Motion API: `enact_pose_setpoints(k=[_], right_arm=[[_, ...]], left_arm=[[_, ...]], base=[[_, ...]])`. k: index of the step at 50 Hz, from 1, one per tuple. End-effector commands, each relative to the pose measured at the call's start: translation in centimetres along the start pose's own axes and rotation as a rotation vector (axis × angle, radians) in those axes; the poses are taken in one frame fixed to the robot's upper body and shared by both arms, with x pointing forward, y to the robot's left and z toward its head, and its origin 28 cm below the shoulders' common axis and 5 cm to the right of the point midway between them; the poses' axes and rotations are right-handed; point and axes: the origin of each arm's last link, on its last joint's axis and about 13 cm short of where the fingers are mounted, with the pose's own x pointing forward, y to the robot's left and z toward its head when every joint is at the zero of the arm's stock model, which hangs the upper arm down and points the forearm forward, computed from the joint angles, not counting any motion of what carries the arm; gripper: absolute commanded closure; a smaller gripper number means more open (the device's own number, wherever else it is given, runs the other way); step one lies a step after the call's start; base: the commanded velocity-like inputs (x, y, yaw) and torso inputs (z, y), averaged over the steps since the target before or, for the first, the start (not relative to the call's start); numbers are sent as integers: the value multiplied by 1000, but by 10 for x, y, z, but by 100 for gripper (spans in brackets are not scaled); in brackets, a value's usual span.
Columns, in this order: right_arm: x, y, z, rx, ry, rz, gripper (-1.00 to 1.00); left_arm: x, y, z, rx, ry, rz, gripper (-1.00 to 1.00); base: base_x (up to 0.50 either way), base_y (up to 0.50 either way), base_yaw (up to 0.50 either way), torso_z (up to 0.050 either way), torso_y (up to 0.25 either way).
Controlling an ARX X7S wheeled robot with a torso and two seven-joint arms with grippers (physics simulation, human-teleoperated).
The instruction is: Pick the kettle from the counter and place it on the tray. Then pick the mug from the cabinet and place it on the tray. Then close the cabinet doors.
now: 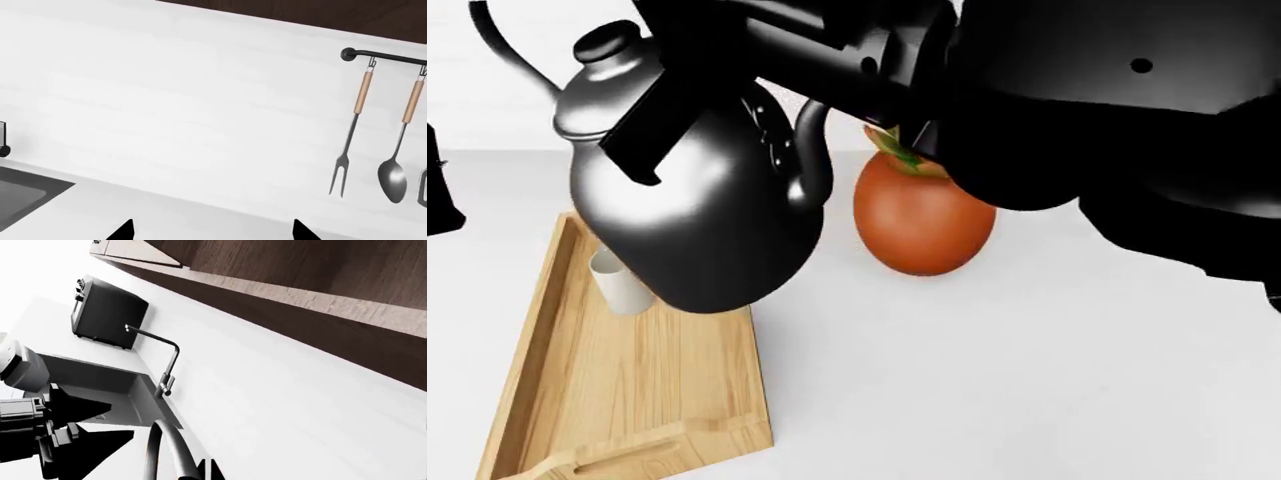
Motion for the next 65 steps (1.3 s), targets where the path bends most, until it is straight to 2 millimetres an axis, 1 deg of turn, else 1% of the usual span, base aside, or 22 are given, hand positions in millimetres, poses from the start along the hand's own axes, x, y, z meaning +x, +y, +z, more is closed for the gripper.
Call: enact_pose_setpoints(k=[1,4,9,12,15,23,36,41,48,57,65], right_arm=[[10,-8,-9,64,-93,-22,100],[12,-8,-13,81,-99,-19,100],[15,-9,-23,106,-104,-10,100],[17,-7,-30,115,-99,0,100],[21,-3,-34,127,-109,26,100],[35,8,-47,160,-131,74,100],[54,18,-57,226,-165,109,100],[61,20,-65,251,-164,112,100],[67,22,-77,282,-155,109,100],[73,29,-94,320,-142,124,100],[76,35,-105,349,-131,135,100]], left_arm=[[-8,13,8,-14,-42,59,-100],[-15,21,15,-18,-68,104,-100],[-34,42,25,-23,-108,196,-100],[-42,49,25,-23,-116,223,-100],[-44,52,23,-25,-116,238,-100],[-42,55,15,-28,-100,247,-100],[-45,58,12,-24,-89,260,-100],[-46,59,10,-24,-85,264,-100],[-46,61,7,-26,-81,272,-100],[-44,62,2,-28,-71,277,-100],[-44,63,0,-30,-66,279,-100]], base=[[0,0,0,0,10],[0,0,0,0,0],[0,0,0,0,0],[0,0,0,0,0],[0,0,0,0,0],[0,0,0,0,1],[0,0,0,1,0],[0,0,0,0,2],[0,0,0,0,0],[0,0,0,0,0],[0,0,0,1,1]])
